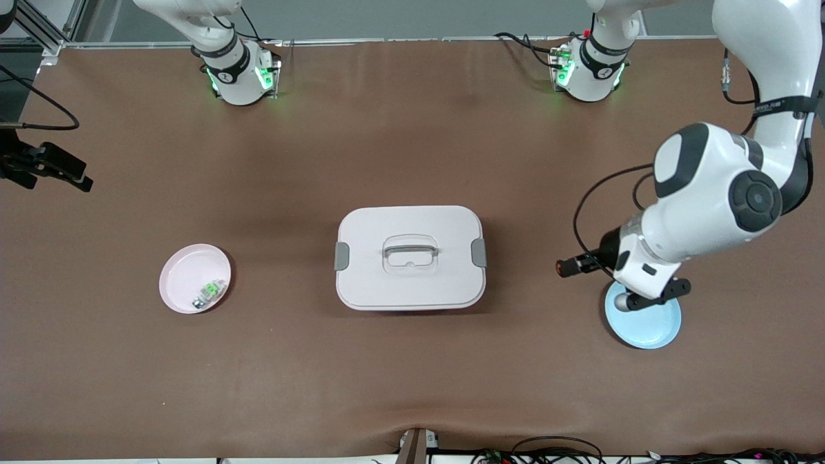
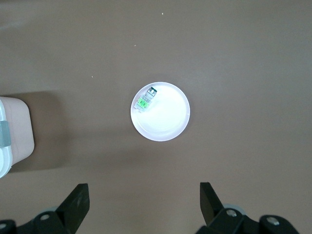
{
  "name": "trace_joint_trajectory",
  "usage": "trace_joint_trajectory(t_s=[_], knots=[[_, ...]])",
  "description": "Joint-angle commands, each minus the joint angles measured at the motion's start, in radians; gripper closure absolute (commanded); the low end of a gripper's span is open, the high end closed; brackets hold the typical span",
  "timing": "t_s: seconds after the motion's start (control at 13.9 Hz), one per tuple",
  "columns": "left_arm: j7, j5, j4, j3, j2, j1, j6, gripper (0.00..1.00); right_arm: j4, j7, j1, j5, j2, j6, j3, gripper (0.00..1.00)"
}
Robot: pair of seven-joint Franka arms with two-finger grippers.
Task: Transfer orange switch to right arm and place
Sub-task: 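Carry the orange switch with the left gripper toward the box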
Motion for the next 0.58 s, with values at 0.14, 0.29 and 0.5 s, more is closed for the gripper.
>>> trace_joint_trajectory(t_s=[0.14,0.29,0.5], knots=[[-0.212,-0.018,-0.003,-0.116,-0.047,0.014,-0.098,0.80,0.016,-0.011,0.007,-0.009,0.008,-0.013,0.001,0.00],[-0.320,-0.027,0.006,-0.176,-0.047,0.014,-0.115,0.81,0.011,-0.007,0.011,-0.009,0.035,-0.019,0.001,0.00],[-0.408,-0.120,0.014,-0.224,-0.045,0.013,-0.115,0.82,0.013,0.004,0.012,0.025,0.040,-0.044,0.004,0.00]])
